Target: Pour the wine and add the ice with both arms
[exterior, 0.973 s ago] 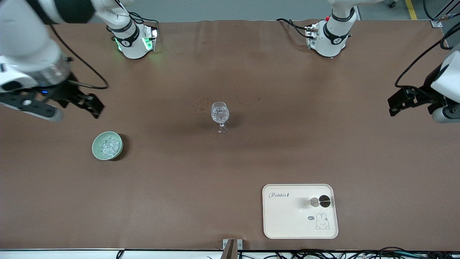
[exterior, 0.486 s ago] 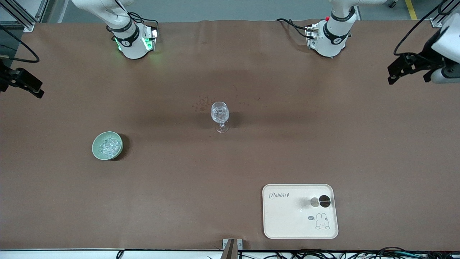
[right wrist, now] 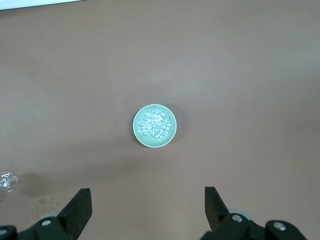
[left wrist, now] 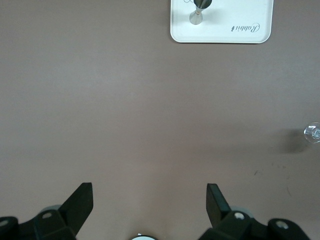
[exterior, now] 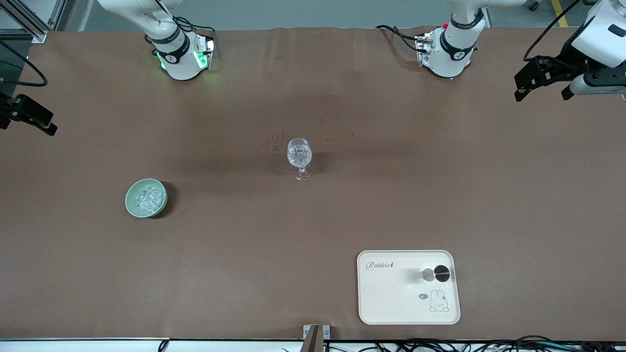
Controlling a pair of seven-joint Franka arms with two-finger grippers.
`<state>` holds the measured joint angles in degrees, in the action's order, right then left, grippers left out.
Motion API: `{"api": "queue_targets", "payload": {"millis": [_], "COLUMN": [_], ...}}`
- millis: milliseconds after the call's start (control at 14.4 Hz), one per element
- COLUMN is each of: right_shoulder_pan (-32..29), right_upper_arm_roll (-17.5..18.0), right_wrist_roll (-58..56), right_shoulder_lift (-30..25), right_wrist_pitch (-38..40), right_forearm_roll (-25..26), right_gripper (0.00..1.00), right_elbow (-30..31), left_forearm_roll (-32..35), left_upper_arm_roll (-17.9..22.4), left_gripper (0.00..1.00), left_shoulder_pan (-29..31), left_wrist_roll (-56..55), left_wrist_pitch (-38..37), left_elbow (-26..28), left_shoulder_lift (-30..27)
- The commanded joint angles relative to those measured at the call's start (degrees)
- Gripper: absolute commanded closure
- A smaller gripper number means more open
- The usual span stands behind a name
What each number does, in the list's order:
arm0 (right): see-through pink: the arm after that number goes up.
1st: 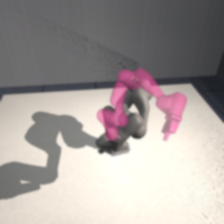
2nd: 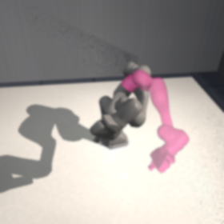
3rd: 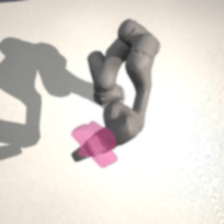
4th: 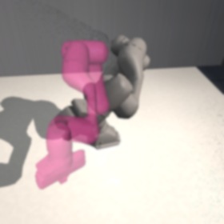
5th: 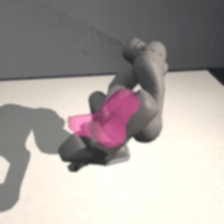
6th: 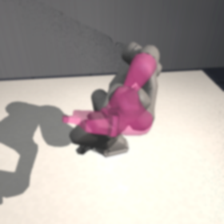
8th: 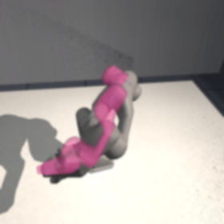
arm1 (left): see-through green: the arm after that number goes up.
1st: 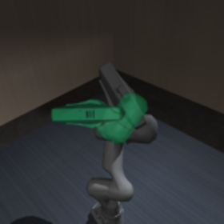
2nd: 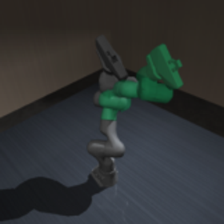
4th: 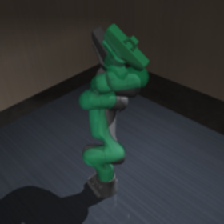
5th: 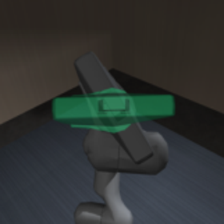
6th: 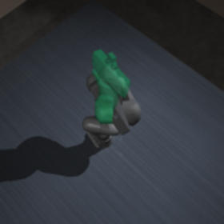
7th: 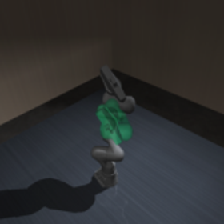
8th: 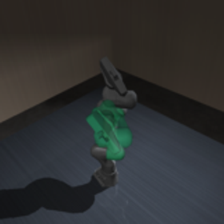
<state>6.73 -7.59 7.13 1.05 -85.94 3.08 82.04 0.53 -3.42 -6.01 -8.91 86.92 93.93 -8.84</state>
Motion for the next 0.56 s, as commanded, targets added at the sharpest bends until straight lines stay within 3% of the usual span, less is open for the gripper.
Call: {"api": "queue_targets", "payload": {"millis": [0, 486], "right_shoulder_pan": [-0.9, -9.7], "right_upper_arm_roll": [-0.1, 6.3], "right_wrist_roll": [-1.2, -2.7], "right_shoulder_lift": [-1.0, -0.8], "right_wrist_pitch": [-0.7, -0.8], "right_forearm_roll": [-1.2, -3.1], "right_gripper": [0.0, 0.0], "right_elbow": [1.2, 1.2], "left_forearm_roll": [-0.6, -0.2], "left_upper_arm_roll": [0.3, 0.3], "left_gripper": [0.0, 0.0], "left_shoulder_pan": [-0.4, -0.3], "left_wrist_roll": [0.6, 0.6], "left_wrist_pitch": [0.4, 0.4], "left_elbow": [-2.2, -3.0], "left_shoulder_lift": [1.5, 3.2]}}
